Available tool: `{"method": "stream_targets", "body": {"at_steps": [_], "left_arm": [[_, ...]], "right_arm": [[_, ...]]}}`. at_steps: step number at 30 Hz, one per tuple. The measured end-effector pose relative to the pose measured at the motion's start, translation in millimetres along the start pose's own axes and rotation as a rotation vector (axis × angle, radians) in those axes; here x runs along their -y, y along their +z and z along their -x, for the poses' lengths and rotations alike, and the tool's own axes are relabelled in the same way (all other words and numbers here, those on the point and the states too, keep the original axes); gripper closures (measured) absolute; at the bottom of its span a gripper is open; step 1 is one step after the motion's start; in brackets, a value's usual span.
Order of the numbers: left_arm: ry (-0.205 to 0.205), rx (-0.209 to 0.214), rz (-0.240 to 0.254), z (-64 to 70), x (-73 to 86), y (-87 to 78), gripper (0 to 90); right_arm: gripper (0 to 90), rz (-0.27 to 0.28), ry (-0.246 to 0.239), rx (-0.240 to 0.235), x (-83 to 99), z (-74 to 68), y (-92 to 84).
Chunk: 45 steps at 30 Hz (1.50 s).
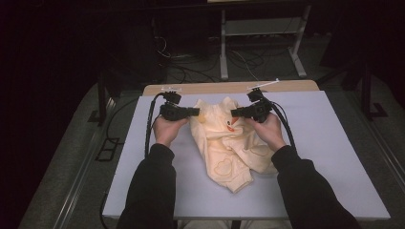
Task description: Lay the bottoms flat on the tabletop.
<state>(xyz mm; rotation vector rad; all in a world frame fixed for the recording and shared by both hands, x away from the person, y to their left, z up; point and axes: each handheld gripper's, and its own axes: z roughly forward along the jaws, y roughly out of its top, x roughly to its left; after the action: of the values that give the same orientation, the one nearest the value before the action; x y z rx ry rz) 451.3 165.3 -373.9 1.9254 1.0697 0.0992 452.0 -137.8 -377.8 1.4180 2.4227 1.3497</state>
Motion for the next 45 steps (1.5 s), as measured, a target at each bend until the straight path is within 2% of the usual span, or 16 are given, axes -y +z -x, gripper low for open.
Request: {"method": "stream_targets", "body": {"at_steps": [2,3,6,8,10,12,15,18,21,25,31,32,33,38,40,45], "left_arm": [[-0.008,-0.003,-0.003,-2.0,4.0,3.1,80.9],[-0.014,-0.007,0.001,-4.5,7.5,4.3,80.9],[-0.025,-0.015,0.002,-8.8,10.7,4.2,80.8],[-0.027,-0.013,0.004,-10.1,11.5,3.8,80.8],[-0.027,-0.016,0.006,-11.4,12.7,3.0,80.8],[-0.025,-0.018,0.002,-12.2,13.4,1.8,80.7],[-0.017,-0.021,-0.003,-13.9,13.6,-1.4,80.5],[-0.020,-0.017,-0.003,-15.4,15.6,-3.0,80.3],[-0.026,-0.014,0.001,-16.8,17.4,-3.2,80.2],[-0.051,-0.005,0.010,-21.7,22.2,-4.2,80.2],[-0.057,0.002,0.019,-24.3,23.0,-5.2,80.2],[-0.058,0.001,0.021,-24.6,23.2,-4.5,80.2],[-0.061,0.001,0.020,-24.6,23.3,-3.8,80.2],[-0.063,-0.003,0.027,-25.7,22.8,-1.2,80.2],[-0.071,-0.003,0.037,-27.7,22.2,1.2,80.2],[-0.114,0.000,0.043,-35.6,17.9,18.2,80.2]], "right_arm": [[58.2,0.006,-0.012,-0.011,1.4,3.1,2.4],[52.2,0.039,-0.005,-0.026,2.3,9.6,-0.5],[46.3,0.063,0.020,-0.026,2.3,22.4,-5.7],[44.8,0.055,0.032,0.041,2.4,31.9,-7.0],[44.4,0.052,0.041,0.059,3.0,36.7,-6.9],[43.9,0.033,0.071,0.114,5.5,50.9,-3.9],[43.5,-0.002,0.100,0.154,8.5,64.5,3.1],[42.4,-0.019,0.135,0.151,12.1,76.5,10.5],[41.3,-0.021,0.166,0.111,14.3,84.8,18.7],[41.2,-0.045,0.159,0.084,12.3,85.2,30.5],[54.6,-0.132,0.076,0.080,13.7,75.3,49.4],[72.9,-0.131,0.069,0.104,14.1,73.3,50.5],[82.9,-0.145,0.072,0.104,14.2,73.8,50.8],[87.4,-0.160,0.088,0.104,14.6,75.4,46.9],[87.6,-0.147,0.093,0.130,13.5,76.5,40.5],[87.8,-0.065,0.112,0.208,14.2,87.1,4.1]]}}
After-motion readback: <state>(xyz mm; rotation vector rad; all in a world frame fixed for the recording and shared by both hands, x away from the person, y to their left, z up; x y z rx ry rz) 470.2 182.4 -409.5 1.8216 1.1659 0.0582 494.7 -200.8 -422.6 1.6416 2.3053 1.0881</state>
